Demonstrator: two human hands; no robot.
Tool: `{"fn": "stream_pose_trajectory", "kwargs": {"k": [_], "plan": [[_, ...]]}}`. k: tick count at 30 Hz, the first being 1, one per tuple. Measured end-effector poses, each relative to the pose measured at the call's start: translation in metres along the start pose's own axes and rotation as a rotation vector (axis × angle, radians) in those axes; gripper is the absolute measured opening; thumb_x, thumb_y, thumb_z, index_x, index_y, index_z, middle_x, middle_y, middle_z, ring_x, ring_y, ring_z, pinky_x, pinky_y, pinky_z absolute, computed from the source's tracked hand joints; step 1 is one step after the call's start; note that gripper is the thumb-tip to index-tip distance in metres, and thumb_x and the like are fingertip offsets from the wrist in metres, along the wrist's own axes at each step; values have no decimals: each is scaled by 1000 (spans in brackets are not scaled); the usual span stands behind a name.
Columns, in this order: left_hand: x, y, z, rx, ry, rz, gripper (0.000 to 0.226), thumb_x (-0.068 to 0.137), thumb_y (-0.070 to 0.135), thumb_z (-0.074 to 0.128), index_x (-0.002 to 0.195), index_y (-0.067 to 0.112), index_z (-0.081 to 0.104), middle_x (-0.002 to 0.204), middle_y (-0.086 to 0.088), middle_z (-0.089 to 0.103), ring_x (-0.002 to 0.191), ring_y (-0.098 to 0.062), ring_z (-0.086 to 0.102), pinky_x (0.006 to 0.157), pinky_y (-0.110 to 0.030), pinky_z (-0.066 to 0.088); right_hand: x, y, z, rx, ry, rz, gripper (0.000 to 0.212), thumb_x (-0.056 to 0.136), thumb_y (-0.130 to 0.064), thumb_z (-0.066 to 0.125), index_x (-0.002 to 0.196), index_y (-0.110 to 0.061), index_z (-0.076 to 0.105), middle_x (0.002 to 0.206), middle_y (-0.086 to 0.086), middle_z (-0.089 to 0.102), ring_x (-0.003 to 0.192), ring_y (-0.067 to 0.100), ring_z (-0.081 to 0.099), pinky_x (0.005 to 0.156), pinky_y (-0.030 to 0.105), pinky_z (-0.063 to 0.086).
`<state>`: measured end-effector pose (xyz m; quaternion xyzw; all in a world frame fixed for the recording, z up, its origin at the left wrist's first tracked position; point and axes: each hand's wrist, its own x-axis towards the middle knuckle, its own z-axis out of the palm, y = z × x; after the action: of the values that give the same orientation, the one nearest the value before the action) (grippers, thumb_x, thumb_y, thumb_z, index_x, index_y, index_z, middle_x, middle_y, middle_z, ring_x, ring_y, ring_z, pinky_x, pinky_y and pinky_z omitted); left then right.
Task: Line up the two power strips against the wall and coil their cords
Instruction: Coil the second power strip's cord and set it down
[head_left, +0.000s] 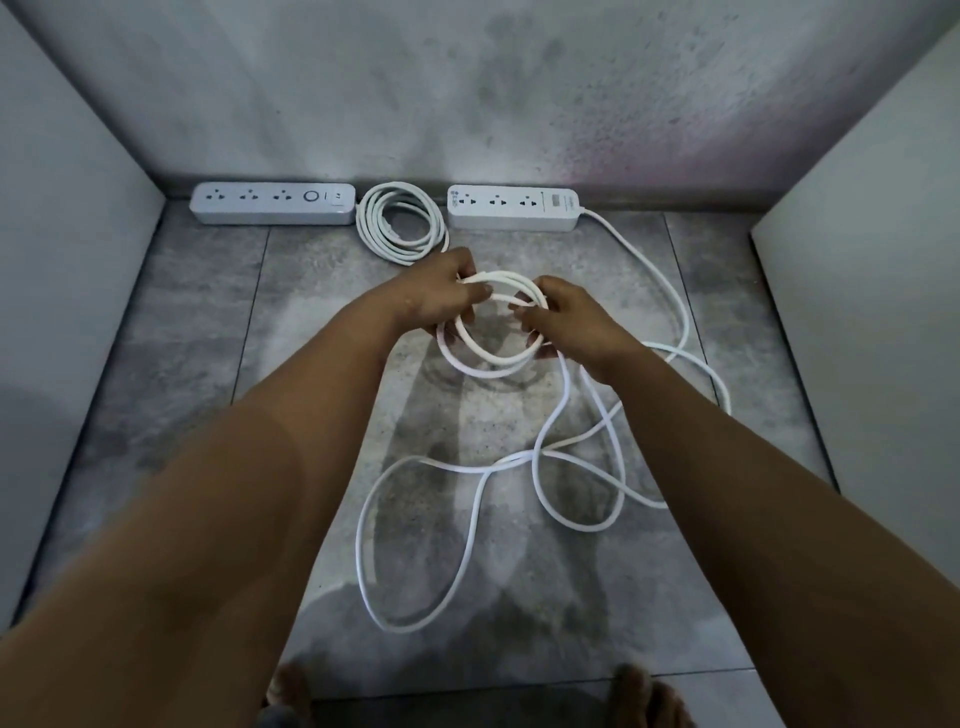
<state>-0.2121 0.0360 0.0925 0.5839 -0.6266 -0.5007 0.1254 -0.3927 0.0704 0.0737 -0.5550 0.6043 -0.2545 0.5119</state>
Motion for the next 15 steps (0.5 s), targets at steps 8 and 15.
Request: {"fn": "stream_pose_trajectory", "kwargs": {"k": [8, 15], "plan": [[-1, -10, -15, -51, -125, -57, 37, 92, 56, 54, 90, 19, 55, 84, 1, 71, 75, -14, 63, 72, -32, 54, 2, 6, 7, -399, 182, -169, 17, 96, -26, 57, 93, -9, 58, 74, 3, 56, 67, 23, 57, 65, 37, 51], [-5, -19, -17, -67, -208, -115, 41, 102, 47, 38, 116, 11, 50, 94, -20, 63, 78, -27, 59, 79, -44, 56, 4, 4, 3, -368, 209, -184, 16, 94, -25, 61, 91, -9, 63, 72, 2, 57, 67, 22, 57, 71, 39, 49]]}}
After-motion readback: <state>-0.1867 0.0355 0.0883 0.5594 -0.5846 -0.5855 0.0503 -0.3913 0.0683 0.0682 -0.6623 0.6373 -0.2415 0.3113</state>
